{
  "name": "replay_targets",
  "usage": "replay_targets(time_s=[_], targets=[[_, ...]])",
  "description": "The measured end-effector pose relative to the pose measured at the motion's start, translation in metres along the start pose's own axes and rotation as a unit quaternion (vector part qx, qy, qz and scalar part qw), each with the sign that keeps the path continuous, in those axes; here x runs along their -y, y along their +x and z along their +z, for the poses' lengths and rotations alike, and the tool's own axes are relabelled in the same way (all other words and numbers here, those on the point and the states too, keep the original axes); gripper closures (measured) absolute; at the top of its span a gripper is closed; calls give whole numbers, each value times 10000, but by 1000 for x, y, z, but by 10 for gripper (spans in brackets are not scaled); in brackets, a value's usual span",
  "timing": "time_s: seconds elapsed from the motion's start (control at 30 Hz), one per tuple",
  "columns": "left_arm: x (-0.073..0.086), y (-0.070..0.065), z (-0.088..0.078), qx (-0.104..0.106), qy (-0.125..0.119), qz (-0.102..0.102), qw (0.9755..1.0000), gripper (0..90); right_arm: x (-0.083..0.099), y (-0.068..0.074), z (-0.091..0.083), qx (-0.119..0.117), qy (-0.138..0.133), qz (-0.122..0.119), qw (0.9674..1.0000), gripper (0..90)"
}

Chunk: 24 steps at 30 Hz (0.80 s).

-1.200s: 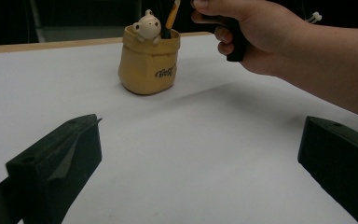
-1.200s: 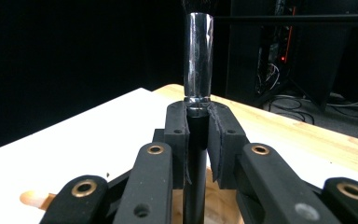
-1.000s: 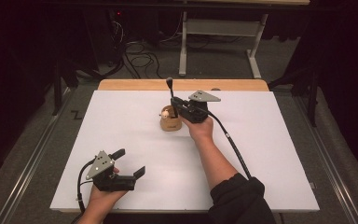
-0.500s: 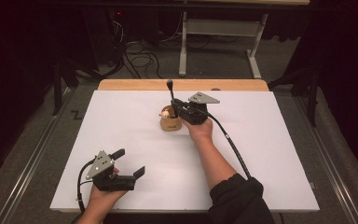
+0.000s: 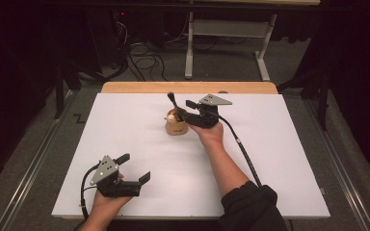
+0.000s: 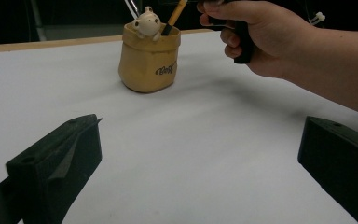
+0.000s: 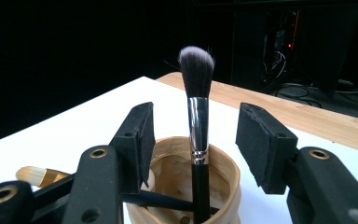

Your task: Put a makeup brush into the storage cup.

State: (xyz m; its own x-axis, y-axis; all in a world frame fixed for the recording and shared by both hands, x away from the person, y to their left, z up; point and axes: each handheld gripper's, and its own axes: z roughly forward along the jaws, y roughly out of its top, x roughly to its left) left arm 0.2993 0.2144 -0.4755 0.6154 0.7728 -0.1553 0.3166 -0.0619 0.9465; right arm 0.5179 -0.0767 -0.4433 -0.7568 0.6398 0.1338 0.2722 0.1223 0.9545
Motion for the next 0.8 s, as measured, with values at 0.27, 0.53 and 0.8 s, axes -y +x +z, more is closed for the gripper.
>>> replay_targets(time_s=[0.27,0.53,0.8], targets=[[0,0,1,-7,7,24,10000,4,-2,0,-7,38,133,-120,9998,452],[0,0,2,-21,65,89,9999,4,-5,4,-21,90,290,-245,9992,382],[0,-1,3,-13,96,111,9999,4,-1,1,-36,236,403,-238,9986,226]])
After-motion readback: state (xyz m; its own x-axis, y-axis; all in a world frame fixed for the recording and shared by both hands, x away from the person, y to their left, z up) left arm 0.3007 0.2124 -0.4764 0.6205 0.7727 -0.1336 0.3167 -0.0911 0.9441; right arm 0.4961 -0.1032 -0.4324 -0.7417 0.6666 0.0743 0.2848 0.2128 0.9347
